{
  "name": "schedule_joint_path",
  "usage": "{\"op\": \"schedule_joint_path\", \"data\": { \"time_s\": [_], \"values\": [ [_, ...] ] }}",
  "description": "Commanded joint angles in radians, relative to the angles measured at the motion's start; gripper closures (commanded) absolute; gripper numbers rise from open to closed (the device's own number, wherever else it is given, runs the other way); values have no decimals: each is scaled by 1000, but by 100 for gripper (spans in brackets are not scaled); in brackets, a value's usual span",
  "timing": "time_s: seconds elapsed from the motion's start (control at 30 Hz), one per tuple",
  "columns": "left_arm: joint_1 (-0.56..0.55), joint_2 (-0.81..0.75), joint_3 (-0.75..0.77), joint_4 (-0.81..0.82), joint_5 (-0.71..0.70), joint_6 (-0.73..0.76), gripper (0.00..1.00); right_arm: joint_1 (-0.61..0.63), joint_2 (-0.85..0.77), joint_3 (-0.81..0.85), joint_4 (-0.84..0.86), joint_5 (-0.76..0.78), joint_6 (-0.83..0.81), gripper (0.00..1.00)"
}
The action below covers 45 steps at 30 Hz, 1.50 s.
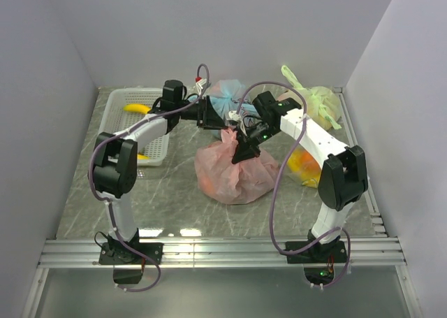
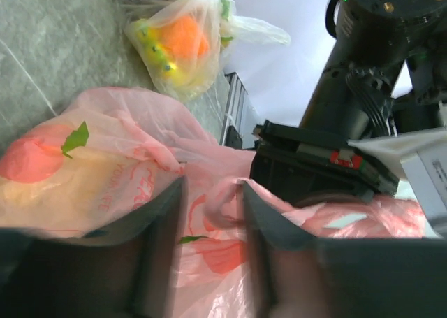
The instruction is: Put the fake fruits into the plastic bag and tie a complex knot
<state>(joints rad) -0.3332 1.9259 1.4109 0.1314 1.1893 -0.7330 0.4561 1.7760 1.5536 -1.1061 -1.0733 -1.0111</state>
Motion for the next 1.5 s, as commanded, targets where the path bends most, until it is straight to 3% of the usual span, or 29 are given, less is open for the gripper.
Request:
{"op": "schedule_joint_path", "data": {
  "time_s": [0.0,0.03,0.07,0.1,0.23,0.37,0.47,0.6,0.67,0.8,1.03,1.2,1.33,1.47],
  "values": [
    [17,-54,-27,85,61,-49,64,-5,14,45,-5,-2,22,100],
    [40,-74,-50,162,62,-90,71,-13,26,45,3,-11,72,100],
    [51,-112,-90,186,55,-101,92,-20,36,49,5,-34,97,100],
    [72,-126,-96,179,47,-100,99,-36,49,56,-14,-43,123,100],
    [95,-188,-77,50,43,-12,100,-56,88,51,-11,-80,239,100],
    [95,-261,-17,-128,-19,142,100,-76,63,-47,161,-96,497,100],
    [83,-300,17,-296,-57,268,100,-99,48,-124,392,-112,754,100],
    [8,-349,19,-473,-147,470,99,-128,53,-174,569,-80,1108,100],
    [-75,-373,20,-524,-223,578,99,-145,65,-185,623,-56,1195,100],
    [-215,-427,-85,-471,-344,609,100,-160,65,-236,748,-51,1411,100],
    [-467,-392,-251,-395,-638,857,100,-163,-1,-325,885,-13,1583,100],
    [-501,-257,-282,-380,-837,874,100,-195,-62,-386,851,36,1600,100],
    [-471,-194,-270,-345,-1009,807,100,-206,-121,-473,841,56,1597,100],
    [-417,-162,-233,-329,-972,770,100,-211,-188,-607,917,35,1683,100]
  ]
}}
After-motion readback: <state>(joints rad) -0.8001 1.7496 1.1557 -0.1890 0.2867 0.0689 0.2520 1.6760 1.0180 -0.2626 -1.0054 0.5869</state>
